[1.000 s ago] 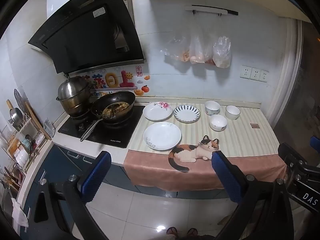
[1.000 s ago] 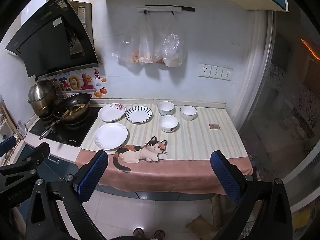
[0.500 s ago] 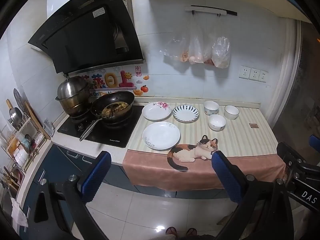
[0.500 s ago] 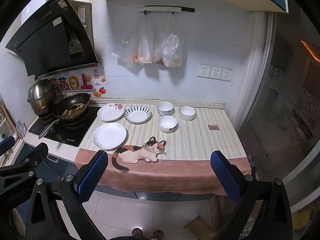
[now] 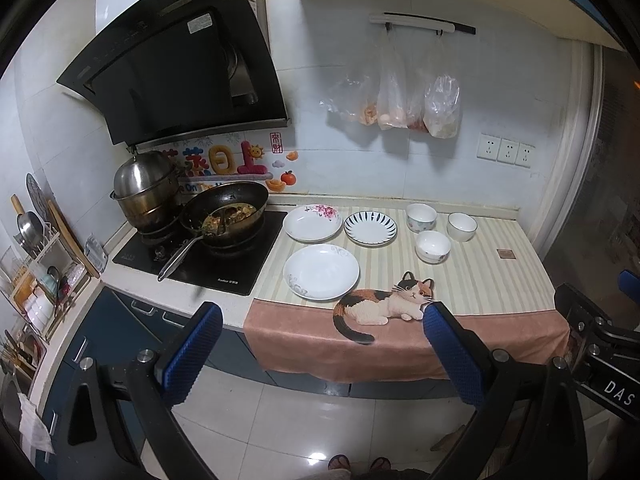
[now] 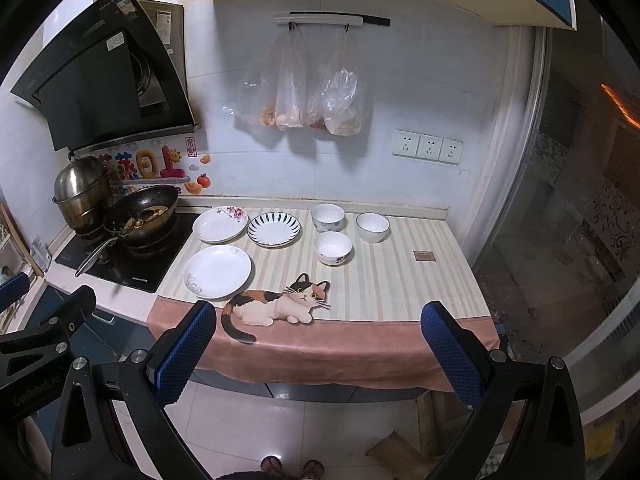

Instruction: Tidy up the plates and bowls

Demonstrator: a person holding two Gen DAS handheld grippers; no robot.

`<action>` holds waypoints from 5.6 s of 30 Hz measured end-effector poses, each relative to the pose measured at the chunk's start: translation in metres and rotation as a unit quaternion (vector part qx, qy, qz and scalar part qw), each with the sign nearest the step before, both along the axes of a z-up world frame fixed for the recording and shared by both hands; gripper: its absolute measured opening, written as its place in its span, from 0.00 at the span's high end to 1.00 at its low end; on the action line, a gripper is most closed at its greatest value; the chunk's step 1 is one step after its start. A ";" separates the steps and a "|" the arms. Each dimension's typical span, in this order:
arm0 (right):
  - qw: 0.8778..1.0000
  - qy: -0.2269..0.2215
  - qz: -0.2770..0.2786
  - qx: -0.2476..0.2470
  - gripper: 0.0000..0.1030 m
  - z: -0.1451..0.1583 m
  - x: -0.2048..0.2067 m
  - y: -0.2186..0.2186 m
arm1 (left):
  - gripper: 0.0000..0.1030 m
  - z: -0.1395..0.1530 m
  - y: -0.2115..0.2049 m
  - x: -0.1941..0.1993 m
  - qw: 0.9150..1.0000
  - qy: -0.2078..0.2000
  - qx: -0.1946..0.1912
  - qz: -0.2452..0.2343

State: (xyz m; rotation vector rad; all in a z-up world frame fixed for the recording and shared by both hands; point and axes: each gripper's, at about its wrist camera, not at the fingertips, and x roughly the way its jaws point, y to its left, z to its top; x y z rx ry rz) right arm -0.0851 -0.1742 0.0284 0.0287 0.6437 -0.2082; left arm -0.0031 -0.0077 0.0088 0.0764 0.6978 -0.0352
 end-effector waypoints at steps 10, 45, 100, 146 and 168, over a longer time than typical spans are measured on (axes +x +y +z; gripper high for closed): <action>1.000 0.000 0.000 0.002 0.00 -0.001 -0.002 0.002 | 0.00 -0.002 0.004 0.006 1.000 -0.003 -0.004 0.003; 1.000 0.003 -0.002 -0.001 0.00 -0.006 0.009 0.020 | 0.00 -0.006 0.006 0.009 1.000 -0.003 -0.010 0.002; 0.918 0.273 0.188 0.219 0.24 -0.363 0.478 0.019 | 0.07 -0.327 0.106 0.400 0.945 0.309 -0.040 0.095; 0.894 0.329 0.131 0.274 0.72 -0.377 0.483 -0.075 | 0.57 -0.324 -0.041 0.410 0.924 0.373 -0.051 -0.062; 0.888 0.342 0.064 0.301 0.72 -0.427 0.465 -0.134 | 0.56 -0.359 -0.090 0.429 0.917 0.389 -0.015 -0.085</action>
